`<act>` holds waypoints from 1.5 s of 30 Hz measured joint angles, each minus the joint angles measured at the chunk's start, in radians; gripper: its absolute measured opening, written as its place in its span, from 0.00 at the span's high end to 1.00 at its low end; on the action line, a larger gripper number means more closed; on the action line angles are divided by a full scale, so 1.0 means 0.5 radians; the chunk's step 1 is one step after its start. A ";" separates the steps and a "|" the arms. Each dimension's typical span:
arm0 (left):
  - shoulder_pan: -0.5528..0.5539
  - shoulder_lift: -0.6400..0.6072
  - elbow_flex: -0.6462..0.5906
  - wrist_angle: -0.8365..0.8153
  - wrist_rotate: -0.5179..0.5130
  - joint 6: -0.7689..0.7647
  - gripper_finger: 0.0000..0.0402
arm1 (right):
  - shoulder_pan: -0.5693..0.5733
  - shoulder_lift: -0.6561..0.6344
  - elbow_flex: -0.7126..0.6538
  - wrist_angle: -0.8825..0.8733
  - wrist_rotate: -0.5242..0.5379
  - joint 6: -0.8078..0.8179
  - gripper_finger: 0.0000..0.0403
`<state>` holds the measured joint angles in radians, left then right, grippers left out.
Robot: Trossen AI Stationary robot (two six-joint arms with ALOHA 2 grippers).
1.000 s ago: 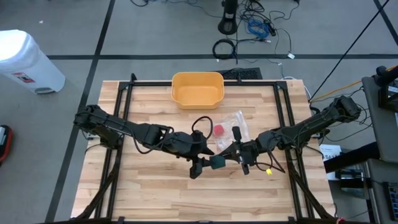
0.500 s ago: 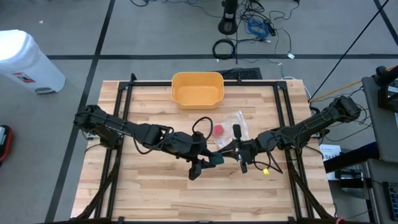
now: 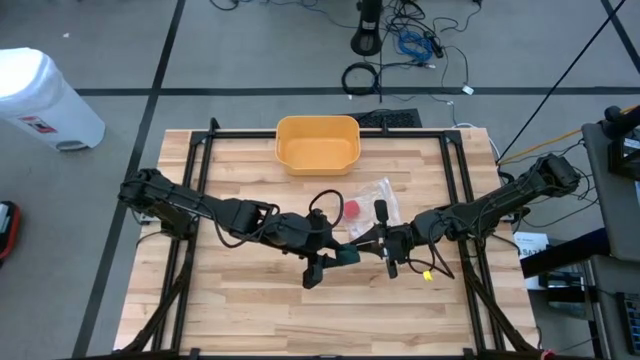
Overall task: Roll bandage
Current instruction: Roll the green bandage
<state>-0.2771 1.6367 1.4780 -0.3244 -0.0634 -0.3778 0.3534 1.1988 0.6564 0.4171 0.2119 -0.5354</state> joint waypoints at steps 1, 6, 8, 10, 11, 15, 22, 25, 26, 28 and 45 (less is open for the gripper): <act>0.000 0.000 0.000 0.001 -0.001 0.004 0.56 | 0.000 0.000 0.000 0.000 0.000 0.000 0.92; 0.000 0.000 0.000 0.001 -0.002 0.038 0.64 | 0.000 0.000 0.000 0.001 0.000 0.000 0.92; 0.000 0.000 0.000 0.001 -0.002 0.040 0.66 | 0.000 0.000 0.000 0.001 0.000 0.000 0.92; 0.000 0.000 0.000 0.001 -0.002 0.040 0.68 | 0.000 0.000 0.000 0.001 0.001 0.000 0.92; 0.000 0.000 0.000 0.001 -0.002 0.040 0.69 | 0.000 0.000 0.000 0.001 0.000 0.000 0.92; -0.004 0.021 0.000 -0.004 -0.035 0.094 0.71 | -0.001 0.000 0.000 0.002 0.001 0.000 0.92; -0.018 0.039 0.000 0.042 -0.185 0.166 0.75 | -0.001 0.000 0.000 0.011 0.005 0.000 0.92; -0.035 0.037 0.001 0.098 -0.218 0.207 0.84 | -0.001 0.000 0.000 0.012 0.003 0.007 0.92; -0.040 0.035 0.001 0.115 -0.218 0.210 0.88 | 0.000 0.000 0.000 0.011 0.003 0.007 0.92; -0.053 0.034 0.019 0.095 -0.218 0.212 0.96 | 0.000 0.000 0.000 0.010 0.003 0.008 0.92; -0.148 0.011 0.024 0.031 -0.474 0.206 0.99 | 0.000 0.000 0.000 0.008 0.002 0.008 0.92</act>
<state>-0.3514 1.6423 1.4902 -0.3088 -0.3004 -0.2749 0.3534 1.1988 0.6563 0.4213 0.2129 -0.5316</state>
